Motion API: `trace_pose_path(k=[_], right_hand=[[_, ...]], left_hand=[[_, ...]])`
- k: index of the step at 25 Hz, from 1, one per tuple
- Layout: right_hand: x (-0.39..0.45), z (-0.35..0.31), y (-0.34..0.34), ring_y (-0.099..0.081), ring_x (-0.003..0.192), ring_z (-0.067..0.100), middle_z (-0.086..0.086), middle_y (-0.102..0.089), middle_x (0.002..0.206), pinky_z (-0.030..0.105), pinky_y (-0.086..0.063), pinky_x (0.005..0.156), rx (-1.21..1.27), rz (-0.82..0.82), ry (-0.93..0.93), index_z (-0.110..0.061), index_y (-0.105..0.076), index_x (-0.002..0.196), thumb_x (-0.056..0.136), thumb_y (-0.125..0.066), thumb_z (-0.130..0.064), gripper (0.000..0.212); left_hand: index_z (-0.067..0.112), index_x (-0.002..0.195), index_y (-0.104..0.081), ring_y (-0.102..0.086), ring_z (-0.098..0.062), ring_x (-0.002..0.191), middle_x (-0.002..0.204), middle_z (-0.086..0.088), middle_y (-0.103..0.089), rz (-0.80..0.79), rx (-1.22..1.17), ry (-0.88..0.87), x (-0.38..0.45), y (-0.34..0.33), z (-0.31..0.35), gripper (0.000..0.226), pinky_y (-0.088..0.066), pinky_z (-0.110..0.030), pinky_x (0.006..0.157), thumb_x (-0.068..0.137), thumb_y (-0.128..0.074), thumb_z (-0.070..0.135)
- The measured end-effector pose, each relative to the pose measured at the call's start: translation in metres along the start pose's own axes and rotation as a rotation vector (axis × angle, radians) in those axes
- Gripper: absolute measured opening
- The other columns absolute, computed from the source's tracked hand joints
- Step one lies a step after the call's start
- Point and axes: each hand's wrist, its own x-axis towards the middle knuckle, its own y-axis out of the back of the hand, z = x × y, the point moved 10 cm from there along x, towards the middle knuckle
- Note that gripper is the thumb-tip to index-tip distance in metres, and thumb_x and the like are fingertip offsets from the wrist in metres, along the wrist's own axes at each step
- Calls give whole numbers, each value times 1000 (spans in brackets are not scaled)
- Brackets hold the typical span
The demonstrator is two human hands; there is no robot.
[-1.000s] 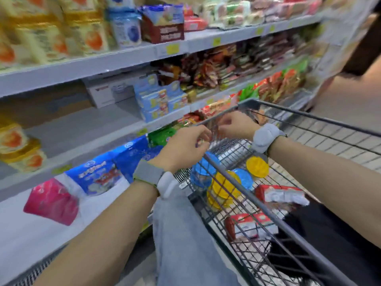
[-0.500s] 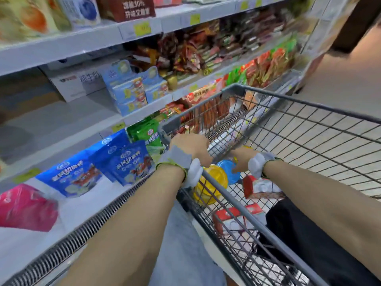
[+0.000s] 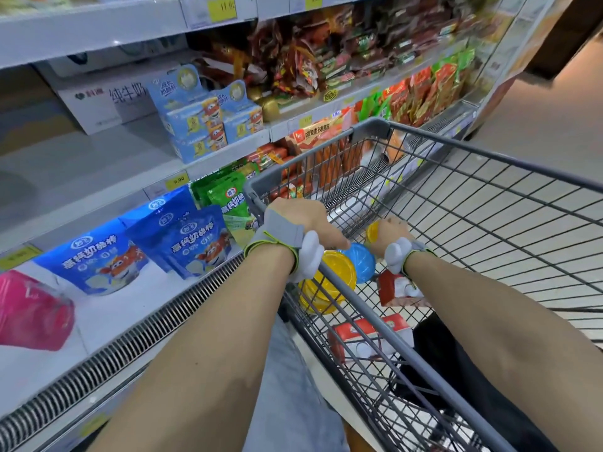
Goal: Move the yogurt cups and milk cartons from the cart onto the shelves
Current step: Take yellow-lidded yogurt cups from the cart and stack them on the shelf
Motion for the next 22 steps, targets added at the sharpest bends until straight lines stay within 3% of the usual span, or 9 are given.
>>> trace_pose_path(k=[3,6,9,16,19,22], right_hand=[[2,5,3,-37,132,41,21,-42,141,48,-42,102,32,69,0,-7,-46,137,87,-67,-35,62],[2,15,-4,-45,127,42,22,-46,139,46,-48,88,69,41,-52,-10,-36,146,86,-70,-36,73],[7,15,-4,-55,112,39,21,-52,126,38,-46,74,16,16,-28,-8,-47,132,85,-72,-42,64],[7,20,26,-51,116,44,24,-53,129,44,-48,90,140,116,44,-12,-47,139,79,-72,-43,72],[-4,11,87,-54,115,41,22,-56,128,43,-49,92,306,305,151,-12,-49,141,75,-76,-50,81],[-31,-9,135,-56,121,30,10,-58,136,43,-49,99,539,377,283,-16,-46,148,75,-84,-49,89]], left_hand=[[23,54,-40,-37,-18,49,51,4,-39,105,157,-38,-5,0,4,53,-31,-24,54,83,-66,59],[23,56,-45,-40,-20,51,54,3,-43,104,197,-22,-4,-2,4,42,-36,-24,54,84,-66,47],[24,59,-48,-41,-18,51,56,3,-45,97,124,29,-3,2,0,39,-34,-24,52,84,-68,46],[22,63,-49,-43,-17,52,60,3,-47,154,101,57,-12,12,0,34,-32,-25,49,87,-66,38],[21,82,-60,-54,-19,64,75,2,-58,172,52,47,-13,16,0,21,-37,-28,55,87,-66,40],[20,112,-60,-60,-23,82,89,1,-61,214,26,38,-15,21,-1,41,-41,-33,65,86,-66,51]])
